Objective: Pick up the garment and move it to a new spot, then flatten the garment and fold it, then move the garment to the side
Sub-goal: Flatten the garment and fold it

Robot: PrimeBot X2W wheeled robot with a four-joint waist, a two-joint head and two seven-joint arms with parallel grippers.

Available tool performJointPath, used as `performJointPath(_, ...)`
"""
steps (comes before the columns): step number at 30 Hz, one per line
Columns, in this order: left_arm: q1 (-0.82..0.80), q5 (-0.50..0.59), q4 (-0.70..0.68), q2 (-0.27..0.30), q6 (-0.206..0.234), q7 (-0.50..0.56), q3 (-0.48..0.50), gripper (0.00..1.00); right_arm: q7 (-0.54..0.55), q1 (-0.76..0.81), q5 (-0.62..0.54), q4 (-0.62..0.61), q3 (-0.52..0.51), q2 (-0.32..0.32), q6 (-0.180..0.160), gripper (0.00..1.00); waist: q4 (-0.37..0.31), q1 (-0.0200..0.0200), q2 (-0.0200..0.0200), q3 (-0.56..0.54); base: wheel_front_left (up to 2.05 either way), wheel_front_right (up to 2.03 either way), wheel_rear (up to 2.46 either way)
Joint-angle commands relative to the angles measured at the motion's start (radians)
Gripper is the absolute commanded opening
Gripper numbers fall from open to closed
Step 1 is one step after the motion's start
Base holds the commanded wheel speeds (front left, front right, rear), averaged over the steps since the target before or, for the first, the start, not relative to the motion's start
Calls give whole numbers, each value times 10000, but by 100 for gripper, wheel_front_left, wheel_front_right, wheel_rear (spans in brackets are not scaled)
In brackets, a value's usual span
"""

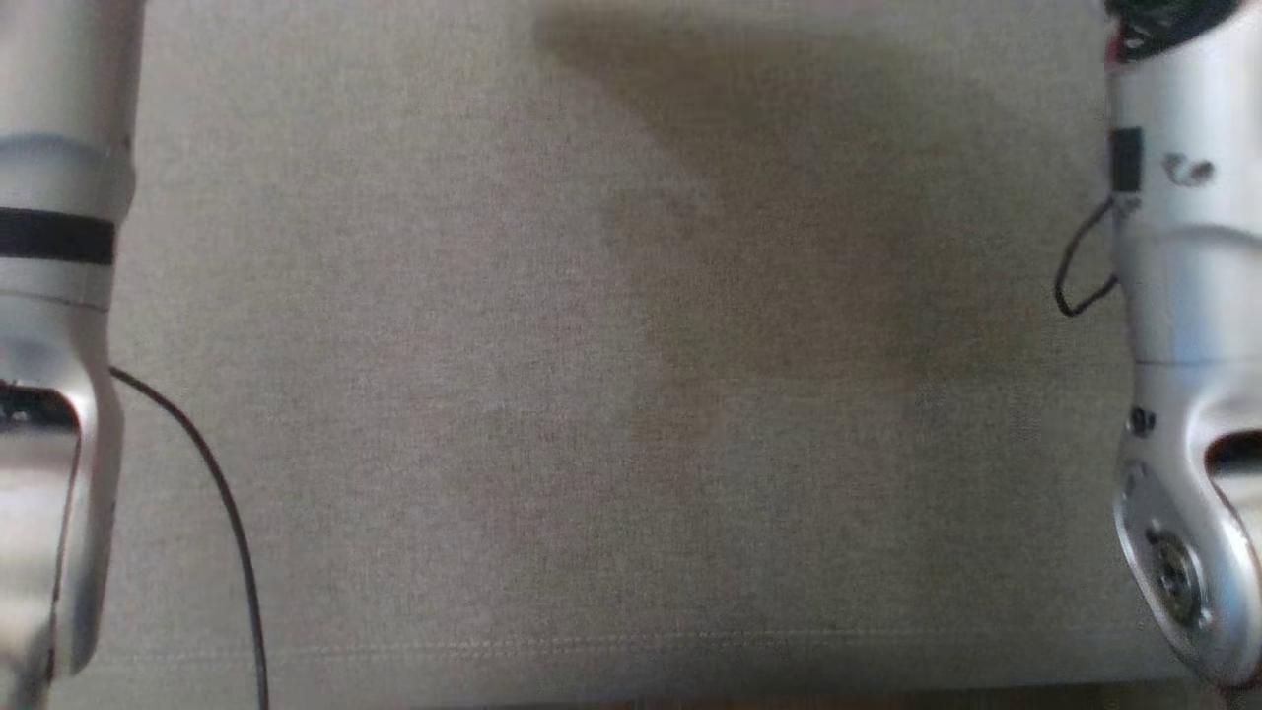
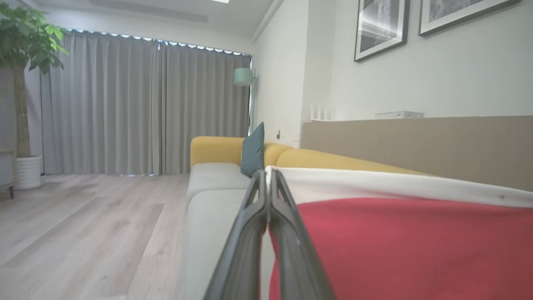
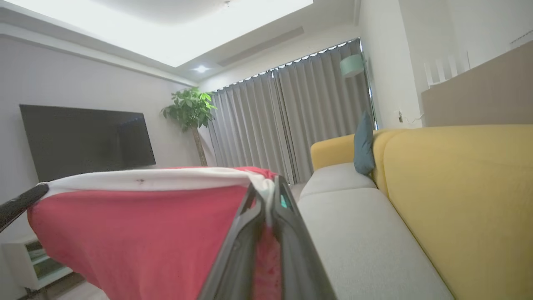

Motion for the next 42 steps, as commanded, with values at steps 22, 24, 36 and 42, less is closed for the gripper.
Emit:
performJointPath(22, 5089, -474, -1011, -851, -221, -257, 1917, 0, -2233, 3084, 700, 2473, 2533, 155, -9, 0, 589, -1, 0, 741, 0, 0, 0)
performJointPath(24, 5948, -472, -1642, -881, -222, -257, 1702, 0, -2239, 4034, 390, 1799, 2246, 121, -9, 0, 715, -1, 0, 464, 0, 0, 0)
performJointPath(36, 10885, 643, -5422, 165, -83, -257, 1792, 0, -776, 10104, -883, -4251, 595, 168, -9, 0, 682, -1, 0, -746, 0, 0, 0)
performJointPath(42, 13057, 834, -7124, 561, 516, -109, 2012, 0, 751, 12749, -1025, -6889, 122, 171, -9, 0, 666, -1, 0, -1364, 0, 0, 0)
